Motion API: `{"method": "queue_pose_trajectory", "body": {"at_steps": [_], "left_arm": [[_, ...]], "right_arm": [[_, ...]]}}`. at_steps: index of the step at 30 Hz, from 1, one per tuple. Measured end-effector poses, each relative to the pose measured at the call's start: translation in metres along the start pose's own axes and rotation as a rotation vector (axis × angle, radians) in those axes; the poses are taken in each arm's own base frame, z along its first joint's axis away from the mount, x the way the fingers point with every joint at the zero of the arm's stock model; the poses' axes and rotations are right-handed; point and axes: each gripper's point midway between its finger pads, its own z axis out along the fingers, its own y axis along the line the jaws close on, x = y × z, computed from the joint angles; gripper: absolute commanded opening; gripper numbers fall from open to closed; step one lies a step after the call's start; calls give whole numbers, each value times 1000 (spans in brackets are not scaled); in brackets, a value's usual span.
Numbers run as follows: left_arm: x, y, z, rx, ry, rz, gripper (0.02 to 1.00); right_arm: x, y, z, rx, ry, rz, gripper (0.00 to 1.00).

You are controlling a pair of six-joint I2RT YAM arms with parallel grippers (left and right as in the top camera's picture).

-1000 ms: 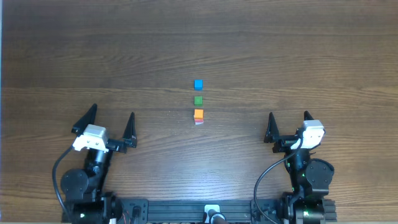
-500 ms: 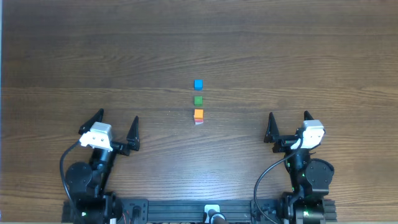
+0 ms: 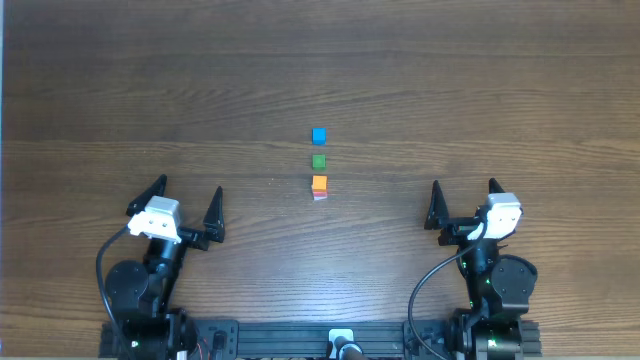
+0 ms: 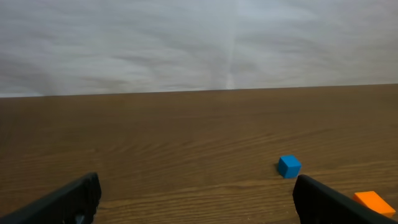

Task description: Stack Cubes

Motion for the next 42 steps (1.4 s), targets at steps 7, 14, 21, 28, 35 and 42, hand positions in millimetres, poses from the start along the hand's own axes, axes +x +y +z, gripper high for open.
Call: {"method": "queue_pose_trajectory", "body": {"at_steps": [7, 14, 21, 28, 35, 42], "left_arm": [[0, 0, 0, 0, 0, 0, 1000], [0, 0, 0, 0, 0, 0, 1000], [0, 0, 0, 0, 0, 0, 1000], [0, 0, 0, 0, 0, 0, 998], [0, 0, 0, 1, -1, 0, 1000], [0, 0, 0, 0, -1, 0, 1000]], "right_arm": [[0, 0, 0, 0, 0, 0, 993], [0, 3, 0, -16, -1, 0, 993], [-11, 23, -5, -123, 5, 11, 993], [-106, 39, -30, -146, -28, -39, 993], [-177, 46, -26, -138, 167, -23, 991], [-179, 52, 17, -162, 420, 8, 993]]}}
